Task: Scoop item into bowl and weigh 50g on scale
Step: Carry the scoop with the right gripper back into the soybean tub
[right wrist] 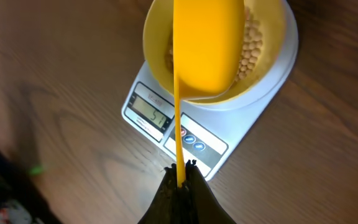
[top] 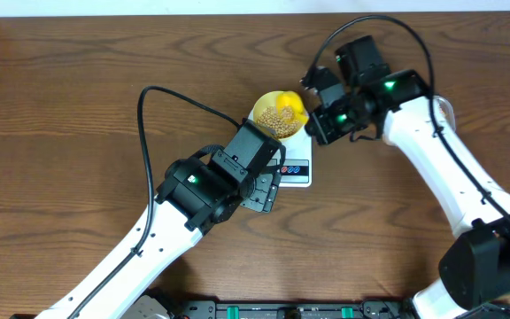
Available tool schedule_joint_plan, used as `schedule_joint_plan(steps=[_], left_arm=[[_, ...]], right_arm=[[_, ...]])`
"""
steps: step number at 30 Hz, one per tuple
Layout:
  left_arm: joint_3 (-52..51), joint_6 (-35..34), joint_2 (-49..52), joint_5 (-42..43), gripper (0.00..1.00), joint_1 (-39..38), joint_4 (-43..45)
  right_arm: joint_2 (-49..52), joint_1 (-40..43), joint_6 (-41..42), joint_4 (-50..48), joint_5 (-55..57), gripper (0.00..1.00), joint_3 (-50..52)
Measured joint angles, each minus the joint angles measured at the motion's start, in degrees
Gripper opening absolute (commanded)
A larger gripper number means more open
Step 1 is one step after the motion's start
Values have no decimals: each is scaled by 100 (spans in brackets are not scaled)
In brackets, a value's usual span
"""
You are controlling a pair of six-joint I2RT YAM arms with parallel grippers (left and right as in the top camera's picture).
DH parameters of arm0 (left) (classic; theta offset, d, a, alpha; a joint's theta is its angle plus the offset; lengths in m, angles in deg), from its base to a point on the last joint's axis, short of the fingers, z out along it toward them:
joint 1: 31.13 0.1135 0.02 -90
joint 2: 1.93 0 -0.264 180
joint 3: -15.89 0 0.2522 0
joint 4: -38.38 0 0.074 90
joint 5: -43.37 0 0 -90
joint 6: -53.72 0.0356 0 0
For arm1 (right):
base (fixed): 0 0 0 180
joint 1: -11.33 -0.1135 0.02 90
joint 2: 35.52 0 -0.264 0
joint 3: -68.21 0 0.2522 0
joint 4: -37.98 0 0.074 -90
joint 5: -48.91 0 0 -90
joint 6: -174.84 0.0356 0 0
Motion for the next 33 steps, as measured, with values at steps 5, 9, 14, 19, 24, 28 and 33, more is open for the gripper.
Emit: schedule_joint_plan(steps=[5,9,14,19,24,28,33], left_arm=[[0,0,0,0,78,0,0],[0,0,0,0,78,0,0],[0,0,0,-2,78,0,0],[0,0,0,-2,78,0,0],[0,0,0,0,78,0,0],[0,0,0,-2,78,0,2],[0,0,0,-2,78,0,2]], right_arm=[[0,457,149,0,-518,1,0],[0,870,203,2,-1027,1,2],[0,1322,227,109,-1508,1,0],[0,1843,175,470,-1641,1,0],[0,2542,4,852,-1641,1,0],[0,3082,-166,1119,-1617,1,-2],[0,3652,-293,1344,-1095,1,-2]])
